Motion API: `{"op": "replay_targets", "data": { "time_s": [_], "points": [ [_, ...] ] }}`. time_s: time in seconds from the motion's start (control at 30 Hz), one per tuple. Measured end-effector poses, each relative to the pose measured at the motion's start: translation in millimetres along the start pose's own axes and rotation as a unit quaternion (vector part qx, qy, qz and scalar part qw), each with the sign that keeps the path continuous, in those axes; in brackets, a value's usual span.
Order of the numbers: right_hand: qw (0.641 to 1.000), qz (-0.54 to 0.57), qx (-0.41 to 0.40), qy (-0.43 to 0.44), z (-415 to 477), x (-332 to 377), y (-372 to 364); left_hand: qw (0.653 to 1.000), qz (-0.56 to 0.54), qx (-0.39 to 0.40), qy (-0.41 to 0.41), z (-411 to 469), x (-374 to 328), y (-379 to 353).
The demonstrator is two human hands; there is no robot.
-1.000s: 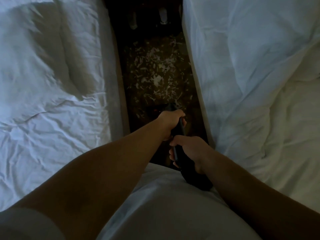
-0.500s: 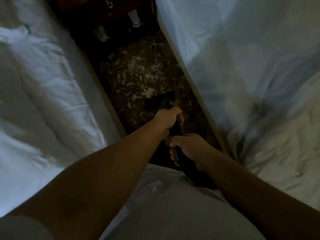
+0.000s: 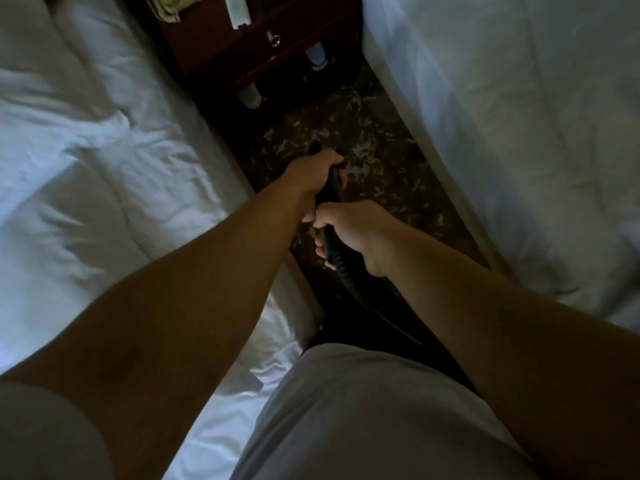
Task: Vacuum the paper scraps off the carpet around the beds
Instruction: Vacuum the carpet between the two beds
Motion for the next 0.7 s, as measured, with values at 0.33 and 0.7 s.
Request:
{"op": "replay_targets", "data": {
  "time_s": [0.33, 0.7],
  "points": [
    [0.999, -0.026, -0.025, 0.023, 29, 14, -6, 0.998, 0.034, -0.011, -0.043, 16, -29, 5],
    [0.997, 0.003, -0.07, -0.008, -39, -61, 72, 0.994, 0.093, 0.049, 0.025, 25, 71, -71]
  ]
}}
Point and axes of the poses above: each hand's wrist, its own z-axis towards the middle knuckle, its own y-axis out of the back of the hand, x = y × z, the point moved 3 cm from there along z, towards the middle knuckle, and after that the axes turned 13 degrees about y, right-handed, at the moved point
